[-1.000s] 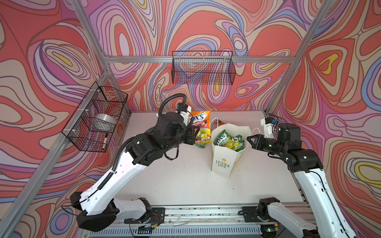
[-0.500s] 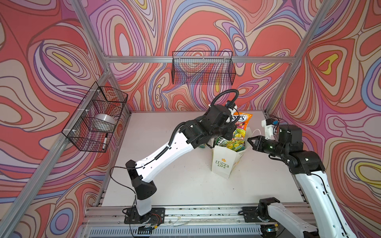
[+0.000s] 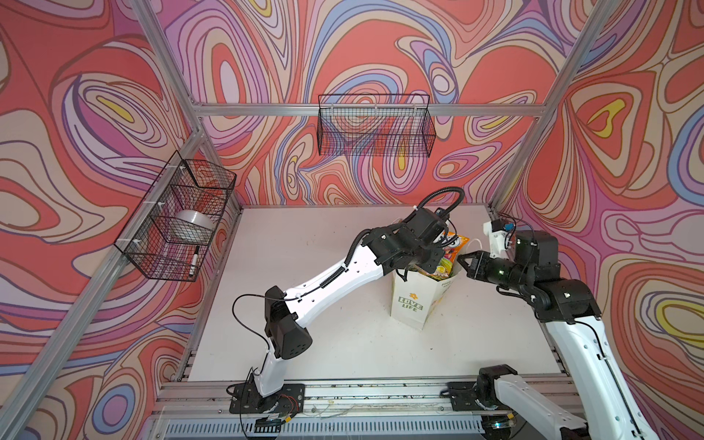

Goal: Place the snacks into the paper bag
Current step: 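Carry the orange packet over the bag and lower it inside with the left gripper, then open the left gripper and draw it back from the bag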

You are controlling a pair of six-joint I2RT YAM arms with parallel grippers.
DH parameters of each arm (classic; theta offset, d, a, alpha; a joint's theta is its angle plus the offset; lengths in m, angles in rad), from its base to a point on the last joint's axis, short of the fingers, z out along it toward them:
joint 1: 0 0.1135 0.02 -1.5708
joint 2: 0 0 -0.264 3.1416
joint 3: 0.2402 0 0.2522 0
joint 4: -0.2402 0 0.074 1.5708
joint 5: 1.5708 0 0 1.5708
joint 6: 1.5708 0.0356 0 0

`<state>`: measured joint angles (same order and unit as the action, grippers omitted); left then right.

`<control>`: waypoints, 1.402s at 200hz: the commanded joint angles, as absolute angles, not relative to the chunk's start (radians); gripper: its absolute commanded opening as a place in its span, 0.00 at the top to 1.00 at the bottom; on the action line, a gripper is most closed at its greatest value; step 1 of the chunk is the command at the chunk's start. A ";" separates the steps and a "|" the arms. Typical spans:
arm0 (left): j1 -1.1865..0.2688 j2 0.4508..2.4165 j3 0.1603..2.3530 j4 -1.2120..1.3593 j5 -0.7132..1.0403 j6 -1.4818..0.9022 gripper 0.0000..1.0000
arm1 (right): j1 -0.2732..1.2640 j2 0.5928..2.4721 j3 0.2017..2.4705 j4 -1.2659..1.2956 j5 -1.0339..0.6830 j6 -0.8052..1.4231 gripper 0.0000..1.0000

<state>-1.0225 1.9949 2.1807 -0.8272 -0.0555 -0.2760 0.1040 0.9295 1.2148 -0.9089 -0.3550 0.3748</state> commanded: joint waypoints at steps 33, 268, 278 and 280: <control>-1.031 1.992 2.157 -0.883 -0.106 -0.264 0.71 | 0.103 0.922 1.206 -0.858 -0.364 0.367 1.00; -1.031 2.110 2.406 -1.051 -0.065 -0.326 0.22 | 0.103 0.926 1.216 -0.862 -0.360 0.365 1.00; -1.032 2.091 2.418 -1.045 -0.060 -0.323 0.12 | 0.104 0.928 1.216 -0.861 -0.360 0.364 1.00; -1.032 2.086 2.420 -1.044 -0.058 -0.321 0.09 | 0.103 0.928 1.216 -0.860 -0.360 0.364 1.00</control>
